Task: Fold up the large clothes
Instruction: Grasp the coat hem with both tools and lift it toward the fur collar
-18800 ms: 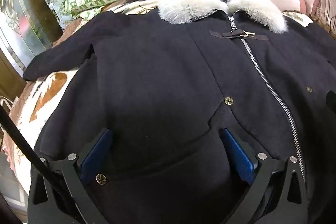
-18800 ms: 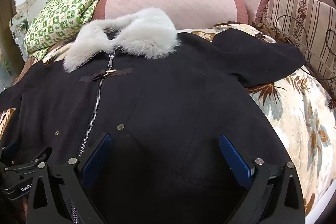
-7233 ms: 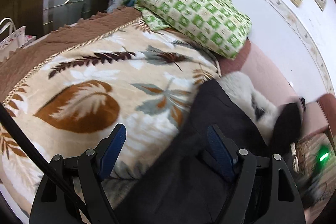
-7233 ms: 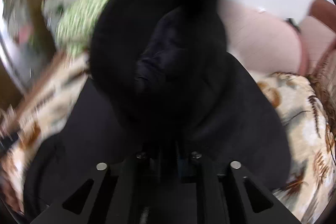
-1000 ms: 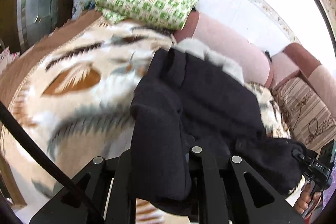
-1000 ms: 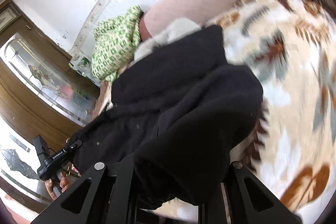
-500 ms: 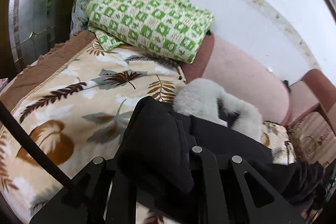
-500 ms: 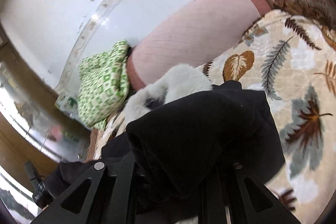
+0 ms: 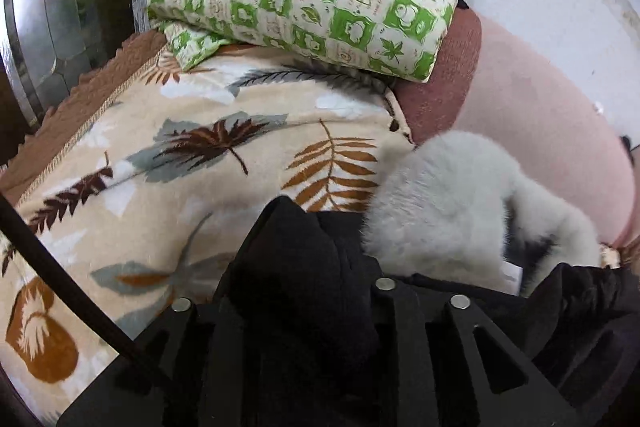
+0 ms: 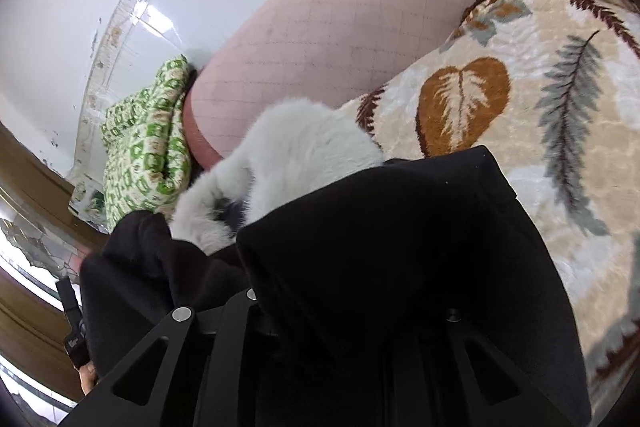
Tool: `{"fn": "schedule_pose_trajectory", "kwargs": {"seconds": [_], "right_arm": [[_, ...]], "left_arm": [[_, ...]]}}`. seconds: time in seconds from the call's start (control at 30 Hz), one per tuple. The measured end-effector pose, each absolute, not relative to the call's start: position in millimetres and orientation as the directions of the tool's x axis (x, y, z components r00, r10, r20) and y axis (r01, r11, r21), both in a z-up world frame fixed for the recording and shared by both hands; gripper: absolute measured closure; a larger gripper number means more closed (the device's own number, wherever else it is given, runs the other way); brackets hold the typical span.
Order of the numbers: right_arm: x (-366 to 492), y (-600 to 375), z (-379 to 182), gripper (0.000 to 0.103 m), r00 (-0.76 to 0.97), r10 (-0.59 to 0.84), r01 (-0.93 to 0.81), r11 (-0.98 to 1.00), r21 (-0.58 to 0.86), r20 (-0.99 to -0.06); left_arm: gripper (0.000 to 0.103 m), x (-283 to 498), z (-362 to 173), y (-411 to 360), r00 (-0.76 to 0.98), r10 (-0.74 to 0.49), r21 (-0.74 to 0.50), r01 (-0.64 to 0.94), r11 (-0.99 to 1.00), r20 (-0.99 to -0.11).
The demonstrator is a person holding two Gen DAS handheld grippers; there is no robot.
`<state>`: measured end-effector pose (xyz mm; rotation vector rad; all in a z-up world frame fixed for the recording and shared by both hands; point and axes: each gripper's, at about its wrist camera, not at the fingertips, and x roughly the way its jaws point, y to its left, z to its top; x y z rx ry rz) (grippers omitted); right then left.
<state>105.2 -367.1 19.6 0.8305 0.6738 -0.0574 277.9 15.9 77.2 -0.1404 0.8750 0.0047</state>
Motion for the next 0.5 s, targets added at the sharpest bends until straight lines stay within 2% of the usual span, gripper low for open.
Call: {"fn": "schedule_pose_trajectory", "kwargs": {"seconds": [0.13,0.23,0.33,0.4,0.43,0.5], "right_arm": [[106,-378,11,0.083,0.793,0.276,0.275,0.634,0.723,-0.543],[104,-381,17,0.076,0.797,0.307,0.244,0.624,0.743,-0.52],[97,-388,22,0.068,0.818,0.336,0.227,0.556,0.799,-0.467],[93,-391,24,0.045,0.834,0.349,0.212,0.514,0.831,-0.428],[90,-392,28,0.041,0.845,0.33,0.214,0.51,0.833,-0.42],[84,-393,38,0.025,0.864,0.293,0.22,0.51,0.831,-0.409]], "left_arm": [[0.064,286,75,17,0.626,-0.044,-0.118,-0.077,0.99,-0.779],[0.044,286,85,28,0.619,-0.11,-0.188,-0.063,0.98,-0.778],[0.031,276,106,35,0.662,-0.101,-0.186,-0.059,0.981,-0.742],[0.03,269,120,40,0.686,-0.092,-0.183,-0.061,0.981,-0.722],[0.029,265,128,44,0.691,-0.093,-0.188,-0.063,0.98,-0.717],[0.029,256,140,51,0.698,-0.111,-0.215,-0.063,0.975,-0.707]]}}
